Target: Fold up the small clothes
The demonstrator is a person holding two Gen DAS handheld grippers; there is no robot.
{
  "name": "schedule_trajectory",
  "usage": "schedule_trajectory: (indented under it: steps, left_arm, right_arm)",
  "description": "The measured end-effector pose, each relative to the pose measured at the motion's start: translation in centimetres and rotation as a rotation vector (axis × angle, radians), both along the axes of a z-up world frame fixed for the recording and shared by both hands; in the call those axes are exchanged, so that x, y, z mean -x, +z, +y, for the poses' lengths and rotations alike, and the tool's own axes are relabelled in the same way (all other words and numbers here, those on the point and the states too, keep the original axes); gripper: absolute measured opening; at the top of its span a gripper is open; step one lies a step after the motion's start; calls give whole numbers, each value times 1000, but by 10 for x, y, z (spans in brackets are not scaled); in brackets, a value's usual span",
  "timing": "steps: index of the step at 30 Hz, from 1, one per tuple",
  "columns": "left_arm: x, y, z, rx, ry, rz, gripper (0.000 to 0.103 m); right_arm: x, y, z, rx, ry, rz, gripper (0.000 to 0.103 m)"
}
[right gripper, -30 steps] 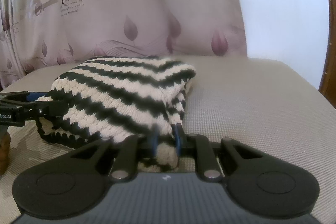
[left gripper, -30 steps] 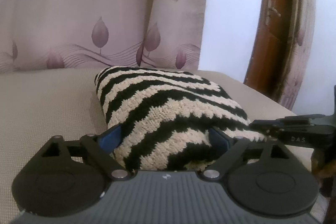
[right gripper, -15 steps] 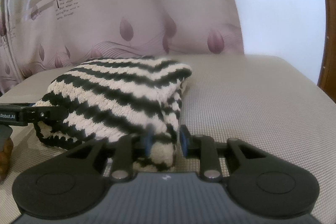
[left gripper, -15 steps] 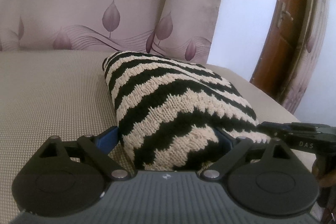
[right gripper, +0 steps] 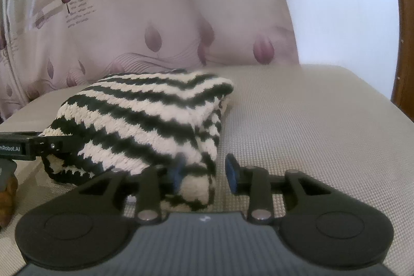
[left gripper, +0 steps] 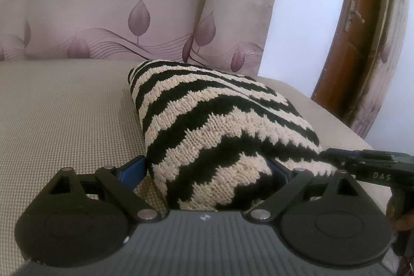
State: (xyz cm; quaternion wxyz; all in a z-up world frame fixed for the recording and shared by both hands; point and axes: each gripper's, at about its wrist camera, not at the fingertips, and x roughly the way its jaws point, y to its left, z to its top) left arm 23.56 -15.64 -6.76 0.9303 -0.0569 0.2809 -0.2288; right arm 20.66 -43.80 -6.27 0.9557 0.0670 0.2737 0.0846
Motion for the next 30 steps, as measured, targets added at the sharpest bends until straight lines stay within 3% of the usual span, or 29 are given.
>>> schedule_trajectory:
  steps: [5,10,18,23,30]
  left_arm:
    - [1,0,2,11,0,1,97]
    - [-1,5,21,130,-64,11,102]
    - [-49,-4,59,364,-158,234,102]
    - [-85,-16,58,428,-235,336,102]
    - [-120,-23,45,457,-341,374,103]
  right_arm:
    - [0,-1,-2,-8,-4,3,38]
    - [-4,-4,-16,-108,-15,32,59]
    - [-27,-11,-58,-436,98,147,65]
    - [-63,-19,-58,-535,190,239,70]
    - [-110,-27,-47,-603,303,279,76]
